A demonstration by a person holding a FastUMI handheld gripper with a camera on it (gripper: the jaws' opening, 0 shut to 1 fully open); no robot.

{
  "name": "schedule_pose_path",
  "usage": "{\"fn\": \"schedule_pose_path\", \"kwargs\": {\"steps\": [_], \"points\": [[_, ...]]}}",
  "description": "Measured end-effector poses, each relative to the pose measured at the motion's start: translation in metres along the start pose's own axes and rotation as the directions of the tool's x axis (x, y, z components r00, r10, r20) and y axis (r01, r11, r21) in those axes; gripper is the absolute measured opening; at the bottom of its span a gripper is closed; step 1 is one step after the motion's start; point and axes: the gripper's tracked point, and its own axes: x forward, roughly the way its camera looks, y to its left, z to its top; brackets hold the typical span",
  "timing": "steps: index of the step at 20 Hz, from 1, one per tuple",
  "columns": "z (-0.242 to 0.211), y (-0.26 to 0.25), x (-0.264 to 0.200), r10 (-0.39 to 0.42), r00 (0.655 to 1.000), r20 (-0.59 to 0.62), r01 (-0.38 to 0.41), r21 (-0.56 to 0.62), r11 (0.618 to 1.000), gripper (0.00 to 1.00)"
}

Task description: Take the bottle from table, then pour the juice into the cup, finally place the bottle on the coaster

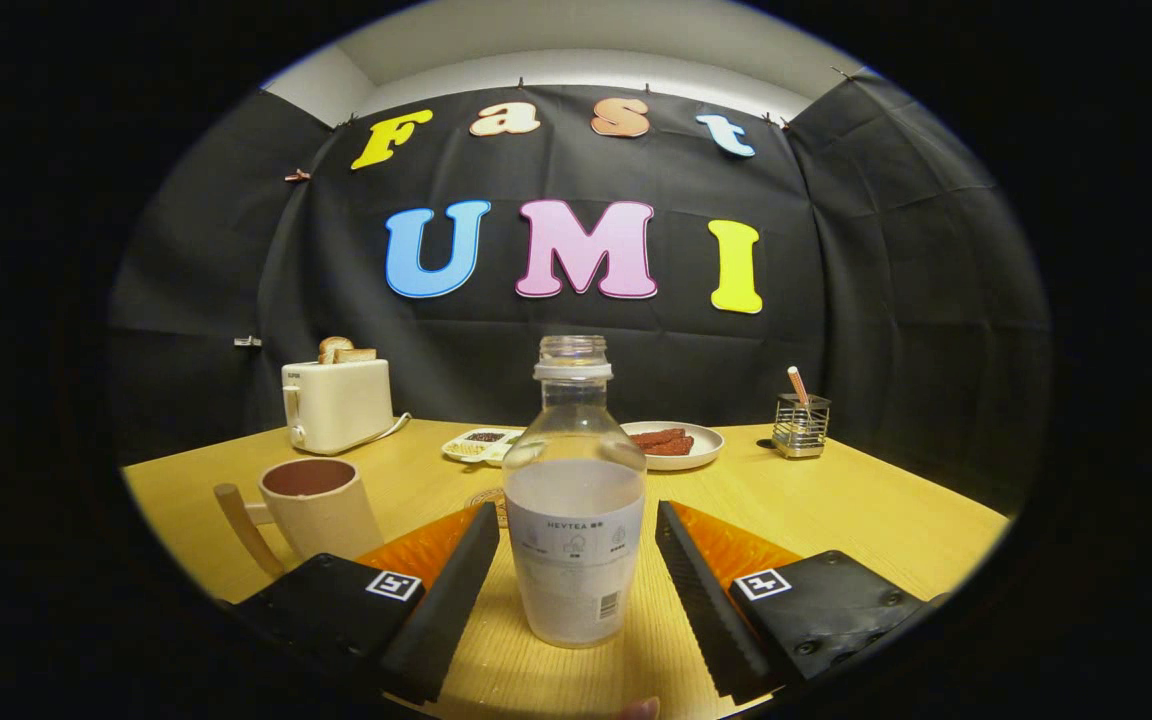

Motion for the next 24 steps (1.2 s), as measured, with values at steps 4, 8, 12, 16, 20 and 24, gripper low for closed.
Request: {"fn": "schedule_pose_path", "kwargs": {"steps": [4, 8, 12, 16, 20, 24], "points": [[-0.002, -0.003, 0.011, -0.021, 1.0, 0.001, 0.021, -0.001, 1.0, 0.93], [0.006, -0.006, 0.012, -0.048, 0.999, -0.015, 0.048, -0.033, 0.998, 0.76], [0.043, 0.006, 0.01, -0.026, 1.0, -0.002, 0.026, -0.118, 0.993, 0.75], [0.082, 0.009, -0.001, -0.051, 0.999, -0.005, 0.047, -0.297, 0.954, 0.74], [0.1, 0.006, 0.0, -0.128, 0.99, -0.063, 0.087, -0.445, 0.891, 0.72], [0.117, 0.011, -0.004, -0.146, 0.986, -0.077, 0.072, -0.595, 0.801, 0.73]]}}
